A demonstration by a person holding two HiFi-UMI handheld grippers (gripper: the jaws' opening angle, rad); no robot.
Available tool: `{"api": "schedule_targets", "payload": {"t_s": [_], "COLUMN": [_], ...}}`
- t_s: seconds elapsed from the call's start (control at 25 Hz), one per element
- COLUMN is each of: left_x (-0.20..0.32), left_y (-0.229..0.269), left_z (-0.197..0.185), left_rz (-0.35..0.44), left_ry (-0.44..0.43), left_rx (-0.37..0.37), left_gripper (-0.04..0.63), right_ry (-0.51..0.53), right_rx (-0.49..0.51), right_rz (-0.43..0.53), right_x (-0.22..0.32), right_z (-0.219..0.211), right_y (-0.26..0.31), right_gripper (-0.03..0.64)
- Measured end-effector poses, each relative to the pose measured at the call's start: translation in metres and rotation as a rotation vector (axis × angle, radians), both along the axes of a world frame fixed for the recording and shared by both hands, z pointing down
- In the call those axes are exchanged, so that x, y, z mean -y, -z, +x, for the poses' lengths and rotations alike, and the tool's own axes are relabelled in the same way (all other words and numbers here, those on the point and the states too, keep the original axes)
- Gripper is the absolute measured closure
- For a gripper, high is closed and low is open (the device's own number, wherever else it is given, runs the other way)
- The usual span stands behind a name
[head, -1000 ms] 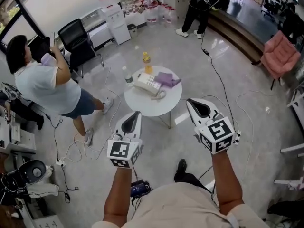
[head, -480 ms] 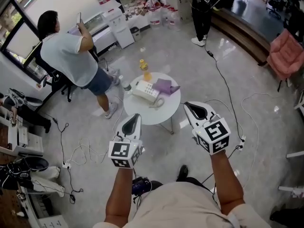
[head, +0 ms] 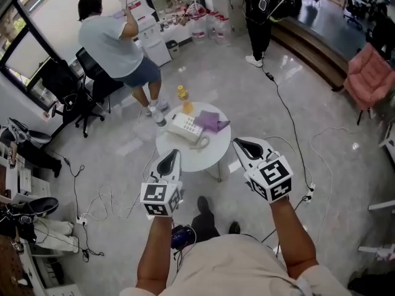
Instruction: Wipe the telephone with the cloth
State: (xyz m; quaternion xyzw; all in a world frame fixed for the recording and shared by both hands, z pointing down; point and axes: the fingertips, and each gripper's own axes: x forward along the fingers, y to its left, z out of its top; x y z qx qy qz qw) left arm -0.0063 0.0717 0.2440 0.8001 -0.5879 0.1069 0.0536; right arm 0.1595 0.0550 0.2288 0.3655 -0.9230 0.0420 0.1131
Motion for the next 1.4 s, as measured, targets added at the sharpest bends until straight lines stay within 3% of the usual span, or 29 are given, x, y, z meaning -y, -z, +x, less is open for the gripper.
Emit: {"api": "schedule_targets", "payload": {"t_s": [0.28,0.56,0.96,1.4], "left_x": [0.057,0.118,0.177,0.223], "left_y": [-0.029,-0.065,-0.158,-0.265], "left_z": [-0.021,-0.068,-0.124,-0.164], "left_rz": [-0.011,-0.070,-0.229,-0.411], "left_ry": [-0.009,0.029,0.137,0.283], "left_rx": [-0.045,-0.084,-0.128,-0.247], "left_gripper": [0.584,0.584,0.584,0.583], "right_ry": [-0.015,-0.017,-0.026,-0.057], "right_rx": [-0.057,-0.081,-0.098,-0.144], "right_rz": [0.007,-0.033,-0.122,-0.255], "right_x": [0.040,0.095,0.167,0.235], "right_z": [-0.016,-0.055,-0.088,-0.109], "right_y": [-0.010,-0.030,-0.091,-0.190], "right_gripper": [0.621,0.621,0.614,0.600]}}
